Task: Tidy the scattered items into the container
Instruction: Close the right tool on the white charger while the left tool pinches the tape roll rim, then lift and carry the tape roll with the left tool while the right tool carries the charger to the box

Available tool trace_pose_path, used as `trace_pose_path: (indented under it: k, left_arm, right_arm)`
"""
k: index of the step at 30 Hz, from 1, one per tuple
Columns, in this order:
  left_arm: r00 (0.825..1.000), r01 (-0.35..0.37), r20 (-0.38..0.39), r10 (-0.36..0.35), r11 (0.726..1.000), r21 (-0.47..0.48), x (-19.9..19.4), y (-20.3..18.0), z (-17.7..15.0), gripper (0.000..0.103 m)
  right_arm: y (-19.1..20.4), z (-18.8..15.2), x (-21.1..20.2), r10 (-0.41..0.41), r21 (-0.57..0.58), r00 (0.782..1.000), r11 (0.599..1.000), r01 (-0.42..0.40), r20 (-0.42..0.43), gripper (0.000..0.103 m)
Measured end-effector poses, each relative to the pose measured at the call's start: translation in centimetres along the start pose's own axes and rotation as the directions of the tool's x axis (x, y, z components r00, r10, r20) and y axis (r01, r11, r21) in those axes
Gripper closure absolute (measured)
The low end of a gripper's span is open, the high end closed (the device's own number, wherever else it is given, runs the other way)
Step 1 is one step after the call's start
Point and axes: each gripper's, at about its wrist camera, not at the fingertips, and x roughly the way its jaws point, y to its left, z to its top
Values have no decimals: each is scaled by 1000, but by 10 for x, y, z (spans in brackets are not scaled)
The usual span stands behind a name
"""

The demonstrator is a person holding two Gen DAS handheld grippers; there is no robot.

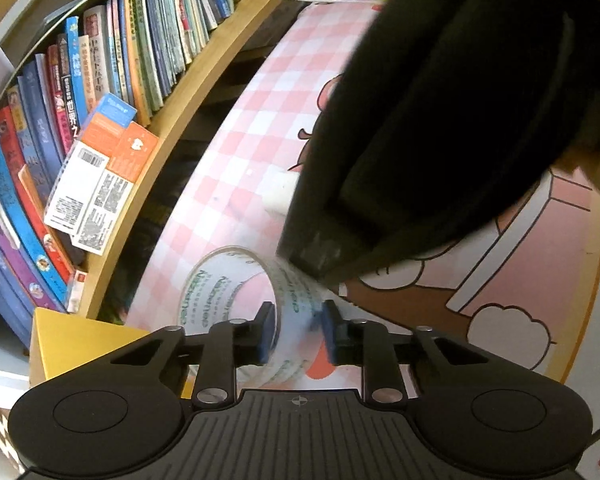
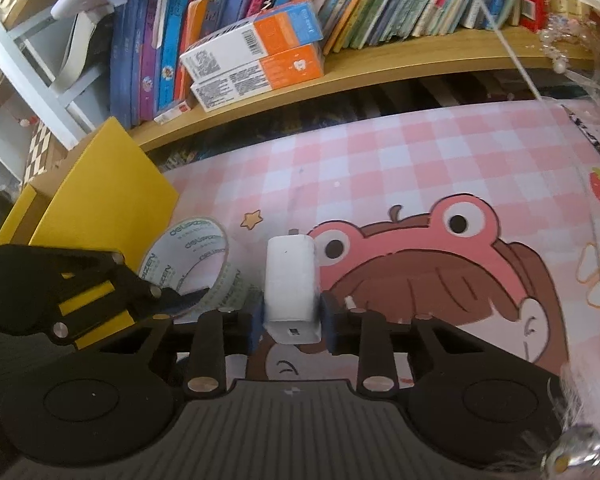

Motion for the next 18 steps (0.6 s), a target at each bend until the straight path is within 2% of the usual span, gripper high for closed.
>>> trace_pose_path:
  k: [5,9,18]
  left_arm:
    - [999,33,28,-32,999,-15,-7,1,-3,93]
    - [997,49,58,-48,998,-28,-18,1,-5,98]
    - [992,48,116,-41,997,-58,-49,1,4,98]
  right_arm:
    - [-6,-7,-10,0,20,1000,1000,0,-3,77]
    - [-5,-13,-17,6,22,1000,1000,-6,-14,77]
    - [0,-22,-41,-4,20,1000,1000,4,12,77]
